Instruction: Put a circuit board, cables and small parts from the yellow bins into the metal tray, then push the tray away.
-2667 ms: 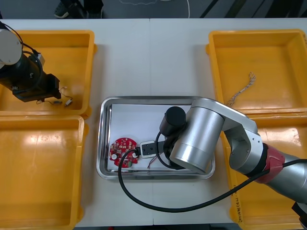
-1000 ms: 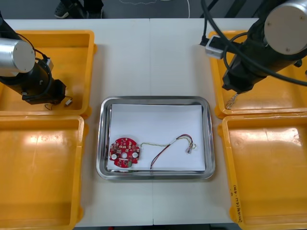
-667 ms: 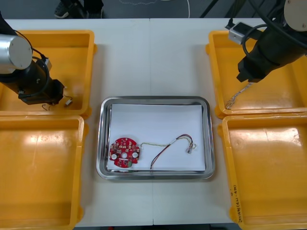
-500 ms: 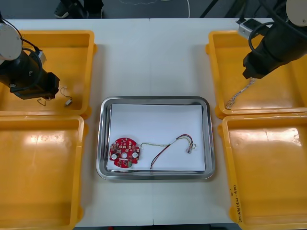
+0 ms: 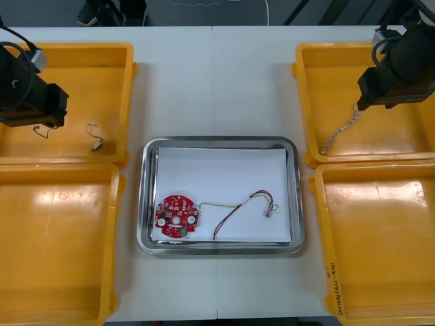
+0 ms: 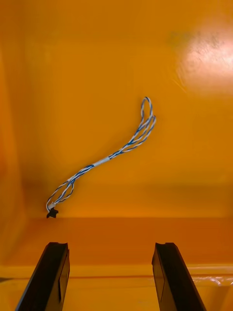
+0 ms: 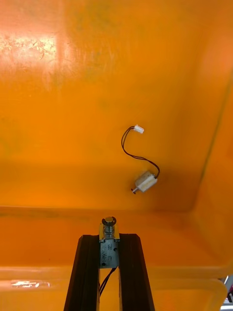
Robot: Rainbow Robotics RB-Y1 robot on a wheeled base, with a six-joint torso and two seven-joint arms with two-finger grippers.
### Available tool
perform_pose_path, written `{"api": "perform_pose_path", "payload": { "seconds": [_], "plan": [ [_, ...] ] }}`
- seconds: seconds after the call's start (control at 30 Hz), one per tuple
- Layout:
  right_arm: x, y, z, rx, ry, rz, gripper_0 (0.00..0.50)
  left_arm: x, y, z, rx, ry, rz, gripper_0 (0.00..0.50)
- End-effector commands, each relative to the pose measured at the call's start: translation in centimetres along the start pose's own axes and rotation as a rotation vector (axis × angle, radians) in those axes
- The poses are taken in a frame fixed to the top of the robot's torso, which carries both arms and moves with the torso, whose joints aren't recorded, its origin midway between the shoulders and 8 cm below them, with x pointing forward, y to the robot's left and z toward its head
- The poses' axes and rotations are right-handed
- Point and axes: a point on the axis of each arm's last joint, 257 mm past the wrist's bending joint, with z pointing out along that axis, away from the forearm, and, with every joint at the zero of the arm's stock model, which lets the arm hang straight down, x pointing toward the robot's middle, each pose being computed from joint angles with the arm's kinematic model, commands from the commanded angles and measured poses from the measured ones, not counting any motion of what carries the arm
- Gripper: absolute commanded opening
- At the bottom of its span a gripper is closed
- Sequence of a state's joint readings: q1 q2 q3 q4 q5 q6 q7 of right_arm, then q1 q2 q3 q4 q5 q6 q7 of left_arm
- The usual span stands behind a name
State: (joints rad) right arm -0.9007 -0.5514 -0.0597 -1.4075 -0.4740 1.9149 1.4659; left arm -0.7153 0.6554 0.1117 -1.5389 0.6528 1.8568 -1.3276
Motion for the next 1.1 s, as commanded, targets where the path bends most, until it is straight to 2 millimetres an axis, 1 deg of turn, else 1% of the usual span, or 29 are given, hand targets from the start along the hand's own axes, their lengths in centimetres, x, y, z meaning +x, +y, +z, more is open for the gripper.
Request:
{"api": "perform_pose_path", "payload": {
  "seconds": [0.03, 0.07, 0.17, 0.27, 0.33, 0.37, 0.43, 0.5, 0.63, 0.67, 0.77, 0.8, 0.97, 1.1],
  "plan": [
    [-2.9, -0.2, -2.3, -0.026, -0.069, 0.163, 0.5, -1.8, 0.2, -4.5, -0.016, -0.082, -0.078, 0.0],
    [-3.0, -0.1, -2.3, -0.025, -0.071, 0.178, 0.5, -1.8, 0.1, -4.7, -0.018, -0.082, -0.083, 0.0],
    [-3.3, 0.1, -2.0, -0.024, -0.08, 0.247, 0.5, -2.0, -1.2, -5.5, -0.008, -0.113, -0.095, 0.0],
    [-3.4, 0.4, -1.2, -0.032, -0.077, 0.327, 0.5, -2.1, -2.9, -6.4, 0.012, -0.14, -0.1, 0.0],
    [-3.6, 0.5, -0.6, -0.045, -0.078, 0.396, 0.5, -2.2, -4.4, -7.0, 0.03, -0.159, -0.104, 0.0],
    [-3.7, 0.6, -0.4, -0.05, -0.076, 0.411, 0.5, -2.1, -4.8, -7.2, 0.033, -0.162, -0.107, 0.0],
    [-3.7, 0.7, 0.2, -0.069, -0.067, 0.484, 0.5, -1.7, -6.5, -7.3, 0.054, -0.159, -0.113, 0.0],
    [-3.7, 0.8, 0.7, -0.078, -0.061, 0.529, 0.5, -1.2, -7.7, -7.3, 0.066, -0.153, -0.121, 0.0],
    [-3.4, 0.9, 1.6, -0.082, -0.04, 0.641, 0.5, 0.3, -10.3, -6.7, 0.078, -0.115, -0.113, 0.0],
    [-3.4, 0.8, 1.8, -0.082, -0.038, 0.653, 0.5, 0.5, -10.6, -6.6, 0.079, -0.108, -0.11, 0.0],
    [-3.1, 1.3, 2.8, -0.089, -0.017, 0.728, 0.5, 1.8, -13.0, -6.0, 0.08, -0.065, -0.1, 0.0],
    [-3.1, 1.4, 3.0, -0.091, -0.015, 0.738, 0.5, 2.0, -13.3, -5.9, 0.08, -0.059, -0.098, 0.0],
    [-3.6, 1.9, 3.7, -0.101, -0.026, 0.814, 0.5, 3.8, -16.9, -5.2, 0.087, -0.009, -0.081, 0.0],
    [-3.8, 2.1, 4.5, -0.106, -0.031, 0.857, 0.5, 4.7, -19.5, -4.8, 0.125, 0.0, -0.057, 0.0]
  ]
}}
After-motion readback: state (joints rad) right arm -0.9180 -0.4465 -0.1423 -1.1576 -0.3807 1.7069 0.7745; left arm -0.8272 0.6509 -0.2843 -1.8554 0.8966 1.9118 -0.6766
